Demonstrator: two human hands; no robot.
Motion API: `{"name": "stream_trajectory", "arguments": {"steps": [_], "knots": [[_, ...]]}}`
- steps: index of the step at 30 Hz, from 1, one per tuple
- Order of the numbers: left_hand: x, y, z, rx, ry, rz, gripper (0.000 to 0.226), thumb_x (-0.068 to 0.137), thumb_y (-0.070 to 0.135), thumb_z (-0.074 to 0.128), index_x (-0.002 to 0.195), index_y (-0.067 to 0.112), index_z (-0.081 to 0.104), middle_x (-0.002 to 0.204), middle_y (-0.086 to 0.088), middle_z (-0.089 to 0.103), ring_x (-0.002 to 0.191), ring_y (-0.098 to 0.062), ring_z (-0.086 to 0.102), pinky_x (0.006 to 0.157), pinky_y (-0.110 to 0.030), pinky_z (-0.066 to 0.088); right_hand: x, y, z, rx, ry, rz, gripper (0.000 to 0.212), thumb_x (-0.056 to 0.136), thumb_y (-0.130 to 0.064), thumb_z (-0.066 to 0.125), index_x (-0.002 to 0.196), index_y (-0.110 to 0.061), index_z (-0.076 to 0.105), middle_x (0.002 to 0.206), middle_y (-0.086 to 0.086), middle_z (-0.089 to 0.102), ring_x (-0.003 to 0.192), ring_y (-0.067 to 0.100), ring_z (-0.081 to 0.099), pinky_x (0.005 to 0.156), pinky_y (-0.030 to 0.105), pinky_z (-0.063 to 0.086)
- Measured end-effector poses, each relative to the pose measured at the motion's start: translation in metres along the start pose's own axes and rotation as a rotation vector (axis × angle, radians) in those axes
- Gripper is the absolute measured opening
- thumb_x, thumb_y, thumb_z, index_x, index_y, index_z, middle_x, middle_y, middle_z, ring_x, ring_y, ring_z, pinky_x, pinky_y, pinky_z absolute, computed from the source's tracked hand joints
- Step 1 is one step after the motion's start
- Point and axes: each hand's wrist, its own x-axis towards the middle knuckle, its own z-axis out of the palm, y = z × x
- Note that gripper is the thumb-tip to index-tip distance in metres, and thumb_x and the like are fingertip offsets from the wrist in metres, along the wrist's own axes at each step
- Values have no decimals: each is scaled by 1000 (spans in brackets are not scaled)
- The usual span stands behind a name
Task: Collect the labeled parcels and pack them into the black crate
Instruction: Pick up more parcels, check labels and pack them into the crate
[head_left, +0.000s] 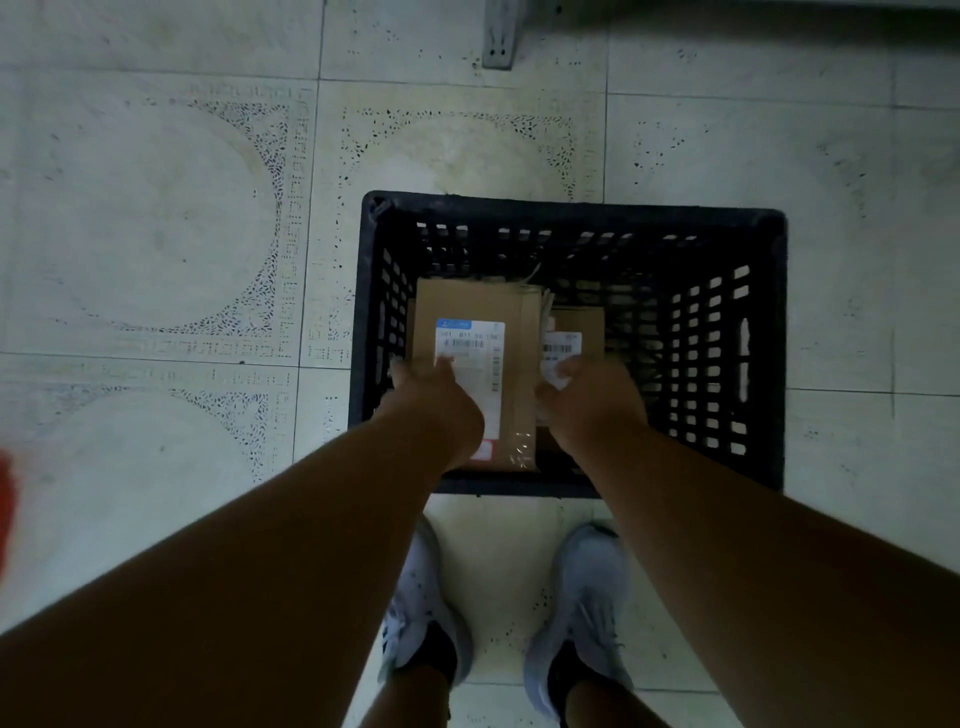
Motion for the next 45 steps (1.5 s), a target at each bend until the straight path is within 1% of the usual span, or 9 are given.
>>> {"name": "stream_trajectory", "arguments": {"steps": [3,6,9,15,21,27,33,37,45], "knots": [[-71,32,-28,-158,231,179,56,94,19,48,148,27,35,154,-7,29,129,-29,47,96,-36,48,-46,-17,-57,-14,158,-153,36,89,-47,63,112,-21,61,113,7,58,92,19,61,74,34,55],[-170,72,-72,-256,419,422,41,97,18,48,137,27,49,140,1,47,112,-11,52,78,-14,40,-118,-44,-149,130,269,-251,32,89,-36,68,113,-17,60,107,-3,49,99,17,57,85,34,51],[-278,111,-119,-315,499,683,36,95,14,48,130,23,55,126,1,54,110,-12,52,90,-24,44,-205,-69,-258,181,429,-292,26,90,-34,68,108,-21,56,106,-5,46,98,13,52,78,24,41],[-454,192,-185,-237,443,1109,31,95,13,51,124,23,57,119,5,52,102,-2,51,88,-13,44,-374,-71,-431,326,698,-293,29,89,-36,68,107,-31,45,111,-8,45,98,2,45,77,7,33],[-572,288,-167,-74,359,1382,31,96,22,55,127,28,56,121,14,53,100,3,50,85,0,36,-499,10,-512,455,947,-232,36,84,-34,72,112,-33,49,113,-14,50,104,-1,50,85,3,35],[-659,449,-70,32,243,1573,32,96,28,56,127,29,53,123,12,54,101,1,54,83,-10,43,-522,158,-604,412,1108,-6,53,85,-36,73,132,-23,51,133,-5,50,124,9,47,96,19,33],[-714,581,42,40,73,1608,32,94,27,56,126,30,53,120,13,54,98,-1,54,83,-18,46,-541,309,-687,491,992,220,82,82,-55,71,149,-29,32,151,-4,37,133,14,44,105,32,43],[-728,651,83,79,31,1627,31,94,26,57,125,28,55,113,12,52,96,-3,56,82,-21,50,-530,379,-731,578,994,321,82,83,-51,72,149,-29,29,152,-3,35,131,18,47,102,39,50],[-675,805,125,269,-107,1580,26,94,27,56,119,34,55,115,15,56,95,0,56,80,-20,52,-432,463,-820,659,904,485,77,84,-47,71,147,-24,34,149,2,37,125,19,50,97,31,49]]}}
